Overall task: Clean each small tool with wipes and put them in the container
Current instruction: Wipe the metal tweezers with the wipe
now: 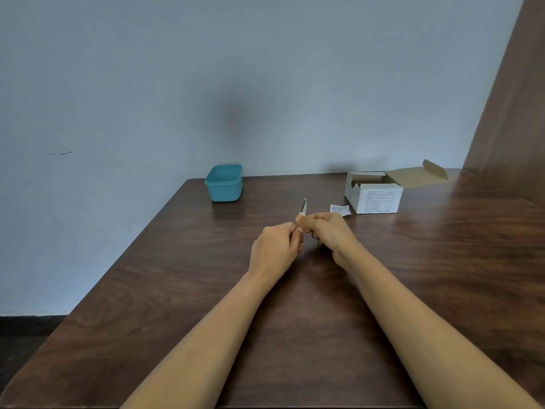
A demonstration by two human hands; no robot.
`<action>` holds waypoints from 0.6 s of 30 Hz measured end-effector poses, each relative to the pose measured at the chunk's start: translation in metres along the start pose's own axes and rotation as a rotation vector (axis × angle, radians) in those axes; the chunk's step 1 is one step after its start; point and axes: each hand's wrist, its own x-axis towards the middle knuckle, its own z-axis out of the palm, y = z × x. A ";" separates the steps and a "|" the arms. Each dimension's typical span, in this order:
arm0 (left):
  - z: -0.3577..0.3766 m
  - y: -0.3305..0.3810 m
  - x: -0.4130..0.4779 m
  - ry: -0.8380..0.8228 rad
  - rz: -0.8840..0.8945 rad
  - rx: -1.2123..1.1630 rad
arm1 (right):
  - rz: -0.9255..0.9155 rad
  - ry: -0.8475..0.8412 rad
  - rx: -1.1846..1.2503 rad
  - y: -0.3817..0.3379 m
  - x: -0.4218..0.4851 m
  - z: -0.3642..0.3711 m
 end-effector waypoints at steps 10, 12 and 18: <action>0.000 -0.001 0.003 0.015 0.016 -0.094 | 0.044 0.049 0.110 -0.001 0.000 0.004; 0.000 -0.001 0.003 0.012 0.024 -0.115 | 0.040 0.082 0.156 0.000 0.003 0.003; 0.003 0.002 0.002 -0.052 0.072 -0.076 | 0.043 0.245 0.321 -0.003 0.010 -0.012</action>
